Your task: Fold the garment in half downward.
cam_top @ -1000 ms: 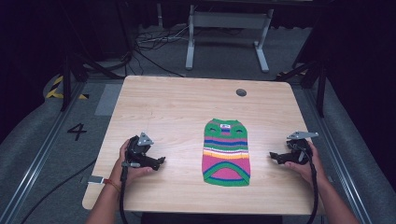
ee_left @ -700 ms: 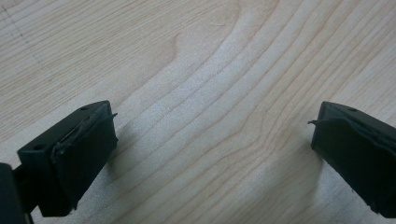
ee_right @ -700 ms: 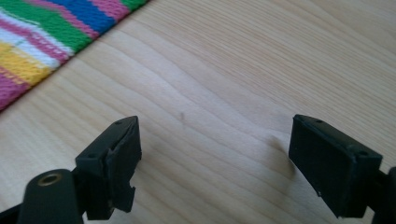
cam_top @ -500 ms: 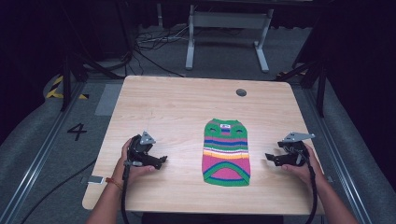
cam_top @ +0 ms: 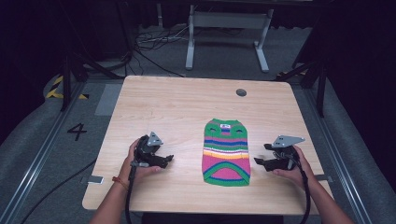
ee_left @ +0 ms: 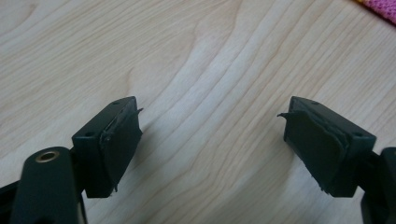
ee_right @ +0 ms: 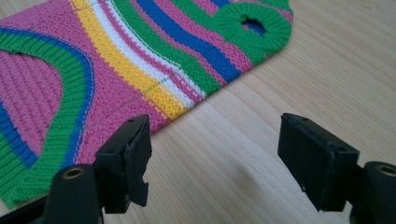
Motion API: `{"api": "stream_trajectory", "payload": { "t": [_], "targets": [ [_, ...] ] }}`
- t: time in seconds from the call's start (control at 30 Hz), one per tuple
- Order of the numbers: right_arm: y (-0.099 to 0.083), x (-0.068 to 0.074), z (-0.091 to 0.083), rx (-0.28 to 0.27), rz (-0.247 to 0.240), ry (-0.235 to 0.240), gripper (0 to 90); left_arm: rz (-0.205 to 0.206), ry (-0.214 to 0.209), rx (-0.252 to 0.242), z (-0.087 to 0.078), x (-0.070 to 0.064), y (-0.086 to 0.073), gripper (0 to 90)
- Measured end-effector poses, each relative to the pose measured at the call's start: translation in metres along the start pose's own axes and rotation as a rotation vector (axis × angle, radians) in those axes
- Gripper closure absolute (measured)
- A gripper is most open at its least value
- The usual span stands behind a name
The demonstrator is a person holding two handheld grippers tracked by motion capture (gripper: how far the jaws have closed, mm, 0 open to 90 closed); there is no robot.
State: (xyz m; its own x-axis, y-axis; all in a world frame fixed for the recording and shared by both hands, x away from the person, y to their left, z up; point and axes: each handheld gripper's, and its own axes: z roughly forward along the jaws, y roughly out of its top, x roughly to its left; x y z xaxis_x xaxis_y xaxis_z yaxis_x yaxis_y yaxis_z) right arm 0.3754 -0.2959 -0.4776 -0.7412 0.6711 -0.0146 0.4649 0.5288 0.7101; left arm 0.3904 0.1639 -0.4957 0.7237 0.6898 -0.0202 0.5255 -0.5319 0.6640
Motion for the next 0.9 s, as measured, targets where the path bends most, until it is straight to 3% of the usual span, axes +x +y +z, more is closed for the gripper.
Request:
{"api": "stream_trajectory", "payload": {
  "t": [0.13,0.2,0.27,0.47,0.57,0.67,0.73,0.77,0.9],
  "targets": [
    [0.006,0.003,0.005,0.007,-0.018,0.006,31.5,0.036,-0.002,-0.014,0.004,-0.006,0.010,22.0],
    [0.009,0.001,0.007,0.011,-0.031,0.004,33.6,0.057,-0.016,0.006,0.009,-0.008,0.022,23.1],
    [0.014,-0.004,0.009,0.008,-0.018,0.004,35.4,0.065,-0.014,-0.012,0.012,-0.008,0.034,25.1],
    [0.038,-0.022,0.024,0.000,-0.013,-0.029,40.8,0.043,-0.040,-0.070,0.033,-0.009,0.073,26.9],
    [0.050,-0.030,0.033,-0.013,-0.009,-0.037,42.6,0.059,-0.041,-0.076,0.044,-0.010,0.088,27.2],
    [0.060,-0.036,0.042,-0.018,0.004,-0.045,43.9,0.059,-0.052,-0.073,0.054,-0.010,0.101,28.3],
    [0.066,-0.040,0.048,-0.021,0.012,-0.058,45.0,0.043,-0.084,-0.102,0.060,-0.009,0.106,27.7],
    [0.068,-0.042,0.051,-0.022,0.020,-0.058,46.3,0.061,-0.065,-0.111,0.065,-0.010,0.109,28.3],
    [0.075,-0.047,0.063,-0.013,0.027,-0.040,50.5,0.041,-0.063,-0.080,0.079,-0.008,0.119,29.4]
  ]
}}
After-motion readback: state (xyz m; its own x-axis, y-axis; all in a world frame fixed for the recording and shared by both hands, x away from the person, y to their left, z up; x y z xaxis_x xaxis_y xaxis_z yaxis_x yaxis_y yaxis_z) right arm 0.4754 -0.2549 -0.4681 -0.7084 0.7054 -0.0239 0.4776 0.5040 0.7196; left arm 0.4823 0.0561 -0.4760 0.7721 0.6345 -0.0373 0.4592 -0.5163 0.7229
